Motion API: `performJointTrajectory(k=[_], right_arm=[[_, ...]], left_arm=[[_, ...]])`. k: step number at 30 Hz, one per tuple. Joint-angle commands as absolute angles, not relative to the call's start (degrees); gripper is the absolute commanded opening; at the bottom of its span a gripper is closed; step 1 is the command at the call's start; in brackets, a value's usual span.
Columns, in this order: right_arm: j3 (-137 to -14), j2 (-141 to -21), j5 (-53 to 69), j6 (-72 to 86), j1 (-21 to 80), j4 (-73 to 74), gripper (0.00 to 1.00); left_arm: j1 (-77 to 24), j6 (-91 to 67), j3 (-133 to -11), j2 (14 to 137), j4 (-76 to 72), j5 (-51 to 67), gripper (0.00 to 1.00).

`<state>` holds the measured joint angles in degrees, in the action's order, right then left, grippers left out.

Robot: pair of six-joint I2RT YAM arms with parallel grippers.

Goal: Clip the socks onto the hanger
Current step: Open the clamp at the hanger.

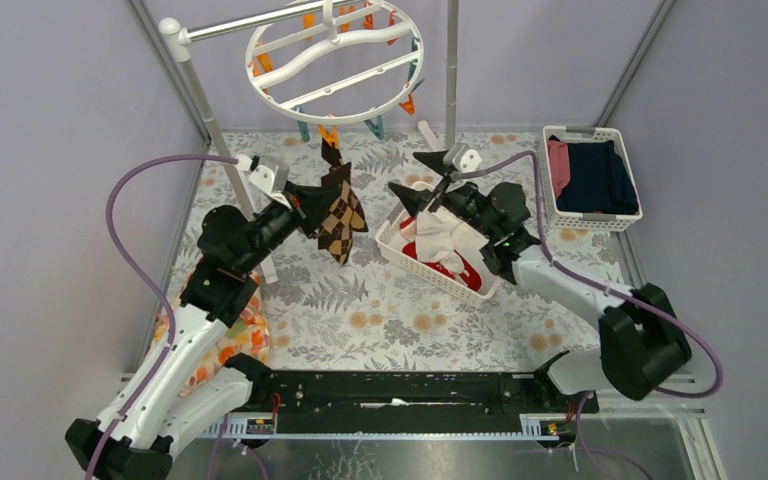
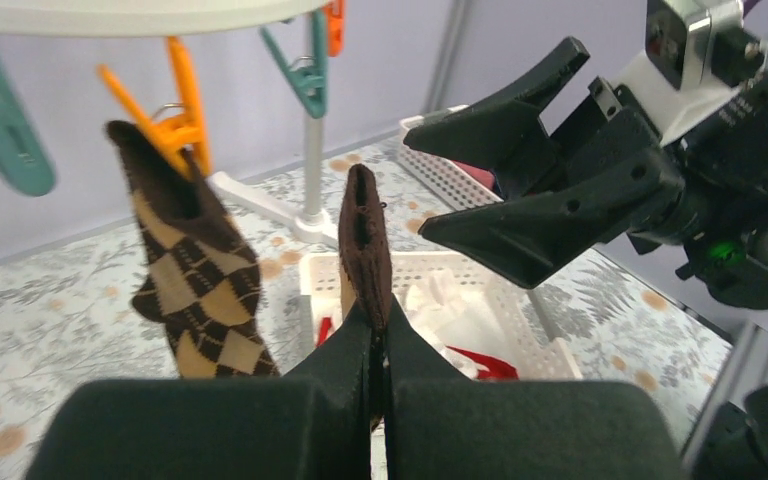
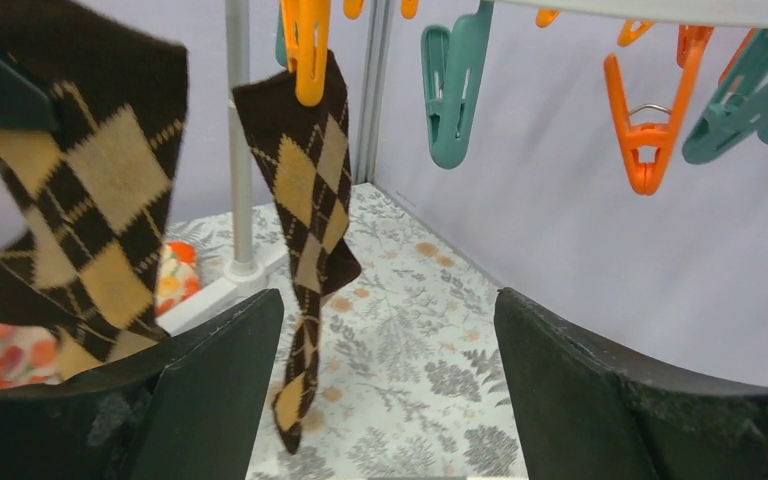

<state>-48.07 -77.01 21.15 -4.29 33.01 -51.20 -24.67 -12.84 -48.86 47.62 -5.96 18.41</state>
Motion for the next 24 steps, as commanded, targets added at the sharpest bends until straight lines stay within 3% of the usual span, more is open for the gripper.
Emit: performJointTrajectory(k=[1,13,17,24], right_arm=[[-53.33,-81.57,23.02,-13.3,33.31,-63.82,0.83],[-56.38,-84.74,13.75,-31.6,36.04,-65.95,0.78],[-58.34,-85.98,13.72,-31.54,36.04,-65.19,0.68],[-60.12,-89.39,15.16,-26.37,37.49,-67.86,0.64]], left_arm=[[-24.17,-11.0,-49.5,45.69,-3.85,9.87,0.0],[-20.1,-14.22,-48.97,46.32,-6.36,16.62,0.0],[-19.85,-14.66,-48.87,46.55,-6.9,18.28,0.0],[-19.85,-14.34,-48.91,46.24,-6.83,18.71,0.0]])
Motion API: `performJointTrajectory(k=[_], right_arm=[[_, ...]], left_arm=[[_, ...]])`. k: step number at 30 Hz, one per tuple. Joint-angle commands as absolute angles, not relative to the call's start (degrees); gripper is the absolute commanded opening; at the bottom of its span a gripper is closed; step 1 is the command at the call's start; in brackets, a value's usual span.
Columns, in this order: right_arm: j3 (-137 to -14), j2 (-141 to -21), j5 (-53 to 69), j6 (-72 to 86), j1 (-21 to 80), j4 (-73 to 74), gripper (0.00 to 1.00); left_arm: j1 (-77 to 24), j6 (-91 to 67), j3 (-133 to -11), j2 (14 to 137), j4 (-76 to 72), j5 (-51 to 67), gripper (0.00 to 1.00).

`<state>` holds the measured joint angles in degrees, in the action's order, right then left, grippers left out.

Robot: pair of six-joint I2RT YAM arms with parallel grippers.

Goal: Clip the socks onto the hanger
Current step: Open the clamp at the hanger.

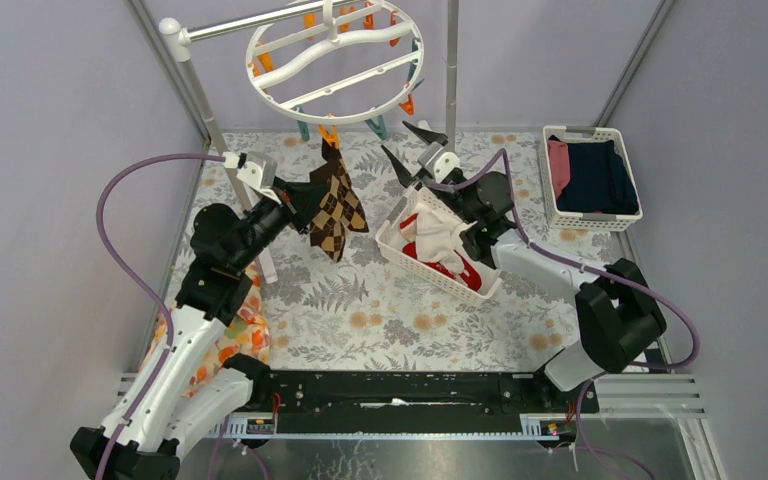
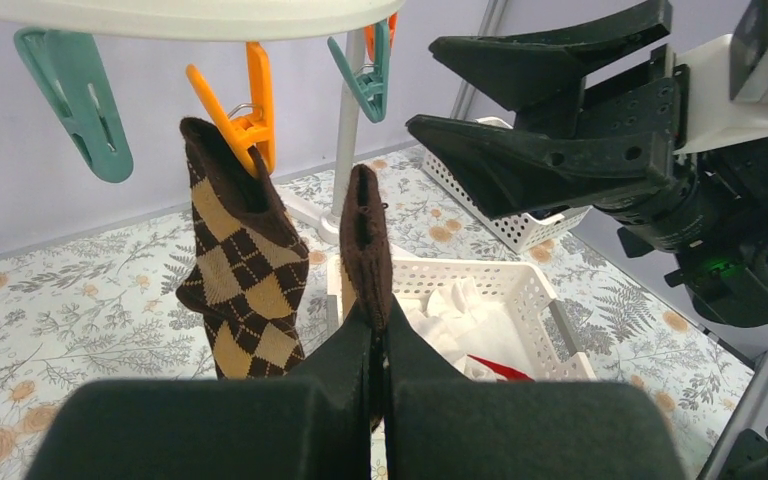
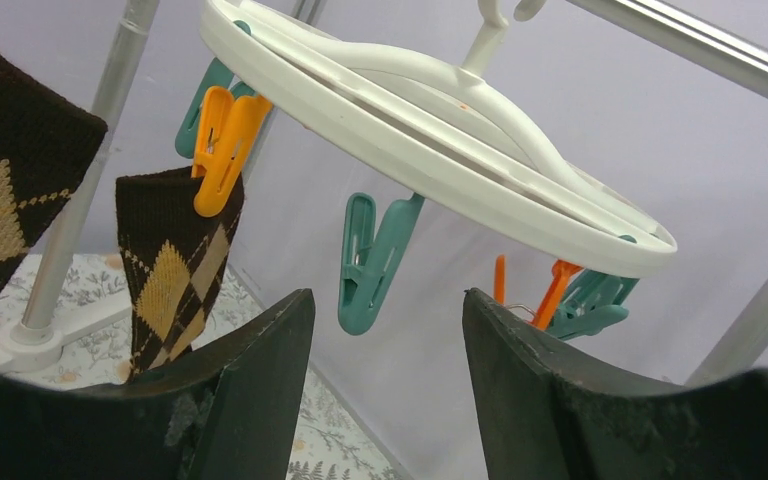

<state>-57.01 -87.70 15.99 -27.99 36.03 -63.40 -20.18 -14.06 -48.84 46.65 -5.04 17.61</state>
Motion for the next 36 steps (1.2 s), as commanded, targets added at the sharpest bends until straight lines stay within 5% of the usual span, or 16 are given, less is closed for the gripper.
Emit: performJointTrajectory(k=[1,13,30,36], right_arm=[[-60.46,-89.91,14.21,-26.74,38.24,-68.08,0.64],[-63.7,-97.5,-3.18,-37.9,45.49,-78.75,0.71],[-75.93,-112.93,-19.47,-60.42,53.31,-97.8,0.65],[-76.95,-112.67,-22.51,-55.55,53.46,-97.82,0.63]], left_arm=[[-19.84,-14.33,-48.87,46.25,-6.78,18.72,0.0],[-19.86,-14.06,-48.78,46.47,-6.68,18.69,0.0],[-19.78,-13.8,-48.78,45.92,-6.64,18.46,0.0],[-19.78,-13.58,-48.79,45.44,-6.57,18.14,0.0]])
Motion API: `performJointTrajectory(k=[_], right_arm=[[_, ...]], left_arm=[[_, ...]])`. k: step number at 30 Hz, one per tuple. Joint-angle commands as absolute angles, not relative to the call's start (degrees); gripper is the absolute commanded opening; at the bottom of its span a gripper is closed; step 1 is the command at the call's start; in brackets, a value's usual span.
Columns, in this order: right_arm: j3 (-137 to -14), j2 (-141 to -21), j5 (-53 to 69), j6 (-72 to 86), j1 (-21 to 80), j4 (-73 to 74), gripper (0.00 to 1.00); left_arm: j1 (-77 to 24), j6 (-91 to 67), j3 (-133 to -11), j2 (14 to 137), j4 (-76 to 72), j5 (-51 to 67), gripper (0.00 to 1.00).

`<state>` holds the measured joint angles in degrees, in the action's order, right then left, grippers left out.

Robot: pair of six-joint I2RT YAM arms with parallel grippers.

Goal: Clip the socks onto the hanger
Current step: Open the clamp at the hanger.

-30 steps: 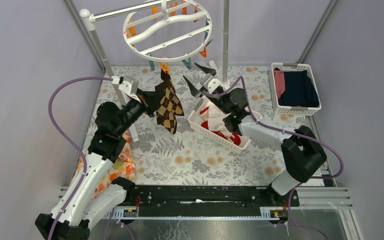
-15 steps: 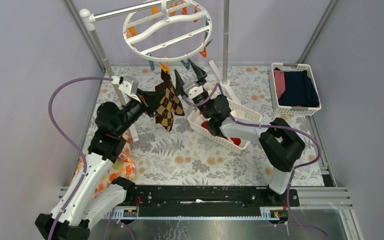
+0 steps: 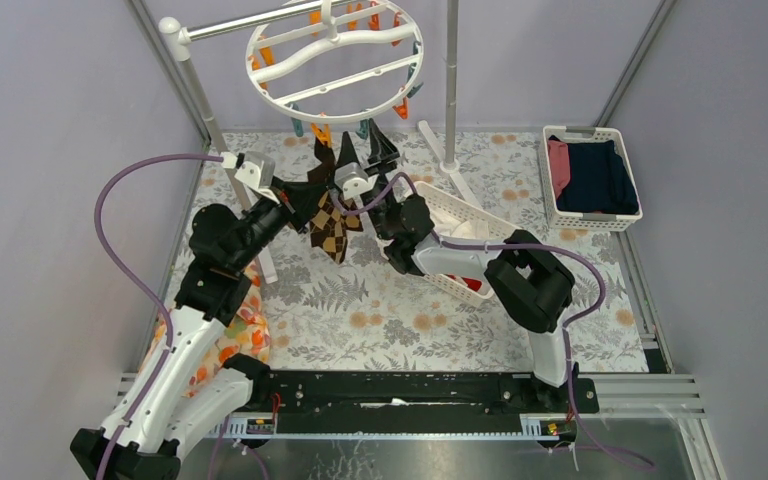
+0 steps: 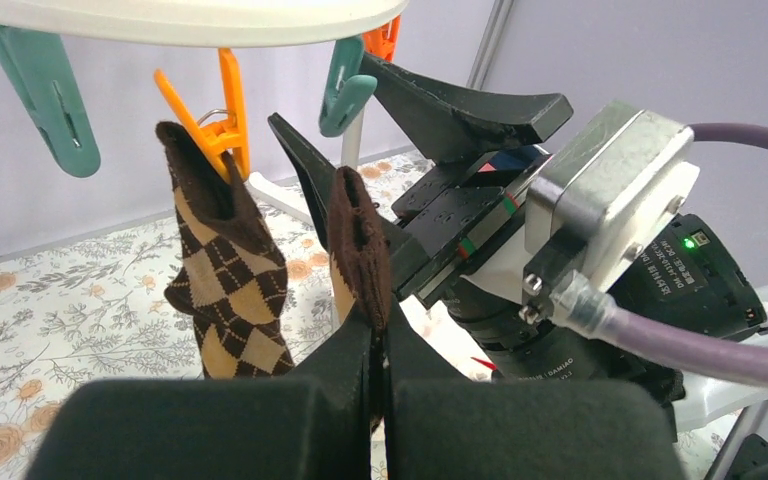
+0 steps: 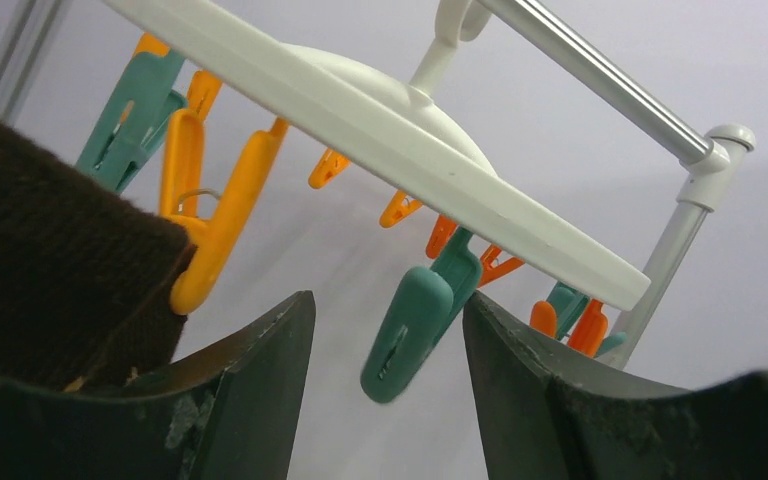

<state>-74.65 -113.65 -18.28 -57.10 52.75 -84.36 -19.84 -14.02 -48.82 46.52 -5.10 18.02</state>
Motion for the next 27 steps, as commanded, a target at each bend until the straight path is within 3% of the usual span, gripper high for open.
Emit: performJointTrajectory(k=[1,7,11,17,27], right_arm=[[-76.28,-111.91,-23.14,-53.7,53.44,-97.82,0.62],[-71.29,-106.86,-23.29,-44.74,52.94,-96.39,0.49],[-68.3,-103.18,-23.0,-38.72,51.73,-94.98,0.48],[-64.82,-99.29,-20.37,-32.15,49.46,-91.83,0.38],[-61.88,-94.38,-9.14,-16.99,43.18,-82.33,0.34]], left_arm=[[-19.78,-13.48,-48.82,45.37,-6.51,18.11,0.0],[-19.78,-13.27,-48.57,44.83,-6.51,17.8,0.0],[-19.78,-13.27,-48.52,44.86,-6.59,18.04,0.0],[-19.78,-13.27,-48.52,44.76,-6.65,18.01,0.0],[-19.73,-13.18,-48.52,44.79,-6.61,18.08,0.0]])
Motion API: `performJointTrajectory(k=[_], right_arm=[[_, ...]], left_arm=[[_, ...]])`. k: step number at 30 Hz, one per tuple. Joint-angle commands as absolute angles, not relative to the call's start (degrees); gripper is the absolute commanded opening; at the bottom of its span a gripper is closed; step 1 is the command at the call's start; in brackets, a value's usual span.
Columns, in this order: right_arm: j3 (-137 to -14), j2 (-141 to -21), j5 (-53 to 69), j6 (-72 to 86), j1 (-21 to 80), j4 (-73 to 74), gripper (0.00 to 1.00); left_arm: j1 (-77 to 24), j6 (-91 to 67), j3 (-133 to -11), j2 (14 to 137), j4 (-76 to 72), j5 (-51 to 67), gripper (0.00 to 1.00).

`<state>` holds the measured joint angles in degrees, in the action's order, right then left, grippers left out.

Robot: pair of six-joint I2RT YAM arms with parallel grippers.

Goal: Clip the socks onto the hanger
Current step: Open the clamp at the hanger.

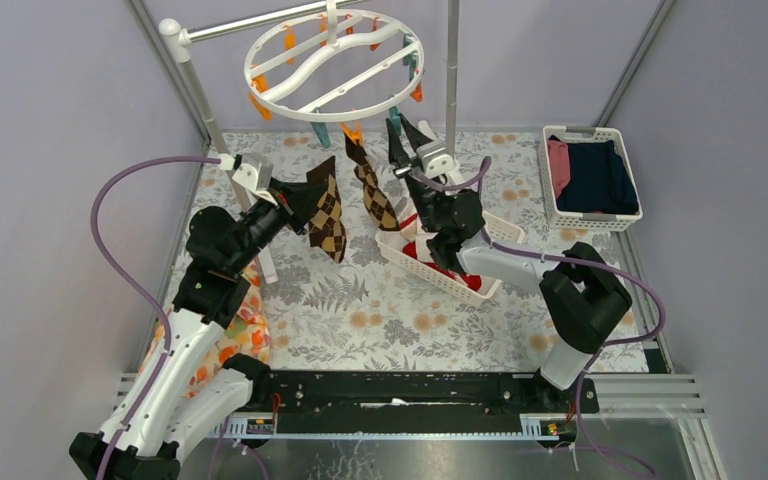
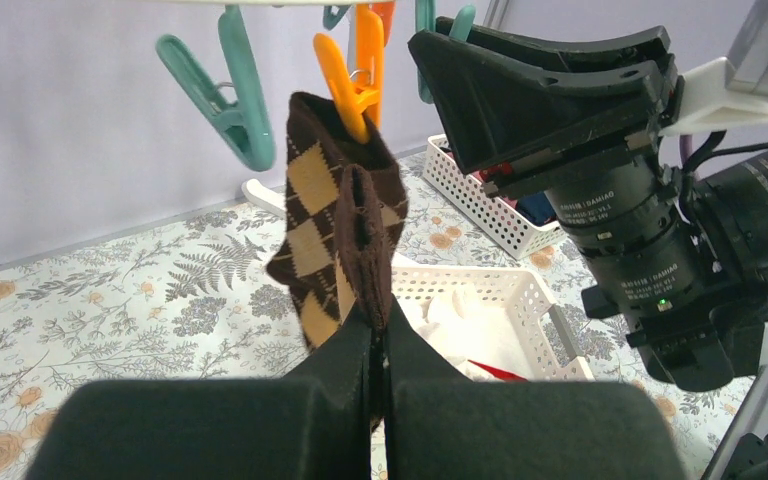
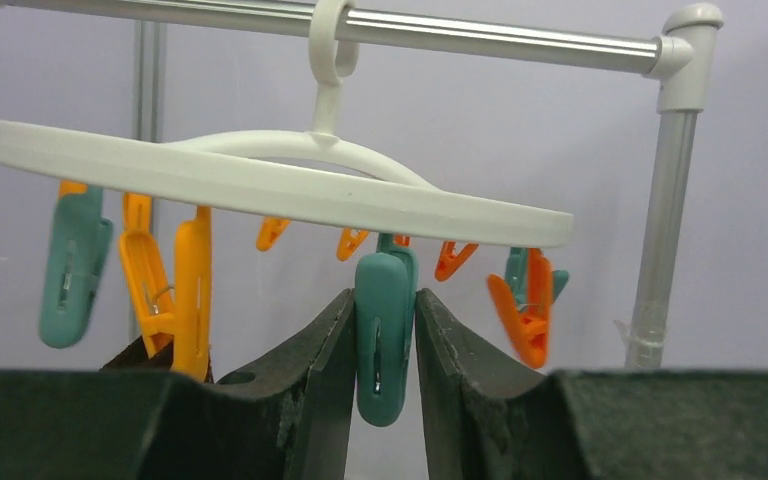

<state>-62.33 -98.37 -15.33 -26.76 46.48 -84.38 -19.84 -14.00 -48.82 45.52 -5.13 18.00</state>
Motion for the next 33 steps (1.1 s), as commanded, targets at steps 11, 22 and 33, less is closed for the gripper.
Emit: performJointTrajectory(k=[11,22,33], right_arm=[[-67.32,-93.93,10.41,-5.4,35.12,-66.83,0.45],[-66.11,-92.1,17.54,-5.55,31.85,-64.79,0.56],[-65.04,-87.89,27.72,-8.14,26.58,-59.39,0.59]], left_arm=[[-19.78,-13.18,-48.56,44.74,-6.6,18.3,0.0],[-19.77,-13.1,-48.52,44.84,-6.64,18.46,0.0],[-19.78,-13.1,-48.52,45.09,-6.7,18.98,0.0]])
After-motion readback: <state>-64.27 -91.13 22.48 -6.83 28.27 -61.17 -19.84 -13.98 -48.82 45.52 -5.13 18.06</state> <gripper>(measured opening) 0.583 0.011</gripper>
